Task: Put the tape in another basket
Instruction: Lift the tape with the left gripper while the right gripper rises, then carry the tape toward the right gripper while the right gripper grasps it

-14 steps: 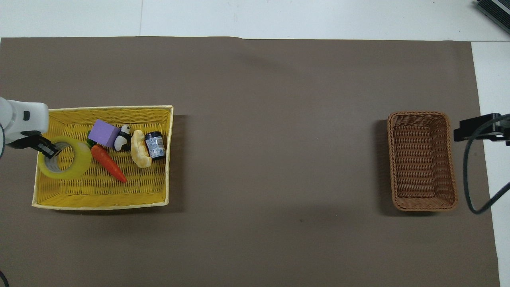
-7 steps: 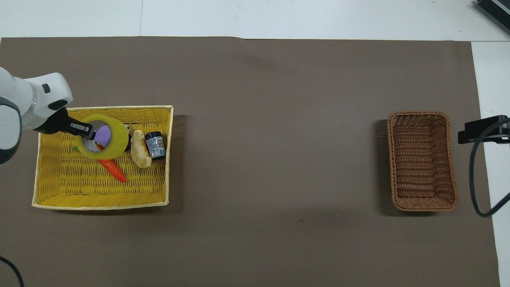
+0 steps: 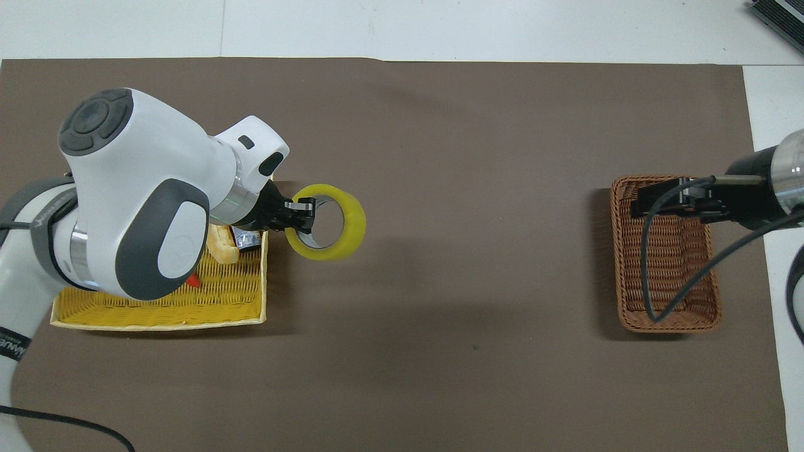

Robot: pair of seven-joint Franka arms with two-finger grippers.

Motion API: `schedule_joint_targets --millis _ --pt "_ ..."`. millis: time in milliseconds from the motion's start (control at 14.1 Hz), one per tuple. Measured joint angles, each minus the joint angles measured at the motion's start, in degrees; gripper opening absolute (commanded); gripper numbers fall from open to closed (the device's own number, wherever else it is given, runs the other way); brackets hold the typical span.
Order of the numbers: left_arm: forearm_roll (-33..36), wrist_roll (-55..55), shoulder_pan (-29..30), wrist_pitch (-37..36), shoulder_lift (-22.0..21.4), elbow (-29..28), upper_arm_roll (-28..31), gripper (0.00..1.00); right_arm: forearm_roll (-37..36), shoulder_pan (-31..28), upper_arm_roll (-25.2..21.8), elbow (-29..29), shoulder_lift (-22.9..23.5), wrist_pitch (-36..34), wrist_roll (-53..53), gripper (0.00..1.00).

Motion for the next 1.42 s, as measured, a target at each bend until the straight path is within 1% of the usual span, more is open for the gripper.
schedule_joint_targets --millis 142,427,641,854,996,1210,1423 --pt "-5.2 0.0 -2.7 3.5 0.1 -1.3 0.0 0.00 4.0 0.4 0.0 -0.3 0.8 0.2 0.7 1.00" --pt "-13.0 0.0 -9.3 13.0 0.2 -5.4 -0.1 0.00 15.6 0.7 0.0 -1.5 3.0 0.4 0.7 1.00" --pt "-15.9 0.0 -12.4 15.7 0.2 -5.8 -0.1 0.00 22.2 1.5 0.0 -3.3 4.1 1.6 0.9 1.00" --pt "-17.6 -0.4 -15.5 17.2 0.2 -5.8 -0.1 0.00 28.0 2.6 0.0 -7.8 4.2 5.3 0.1 1.00" --pt "-18.0 -1.8 -17.1 19.0 0.1 -5.6 -0.3 0.00 31.7 3.7 0.1 -10.8 4.2 7.6 -2.6 1.00" --pt "-18.6 -3.8 -17.7 21.6 0.1 -4.6 -1.7 0.00 33.6 3.7 0.0 -13.5 4.2 8.3 -6.8 1.00" --pt "-19.9 -4.4 -17.7 22.1 0.1 -3.4 -1.7 0.00 34.5 3.6 -0.1 -15.3 3.2 8.2 -9.0 1.00"
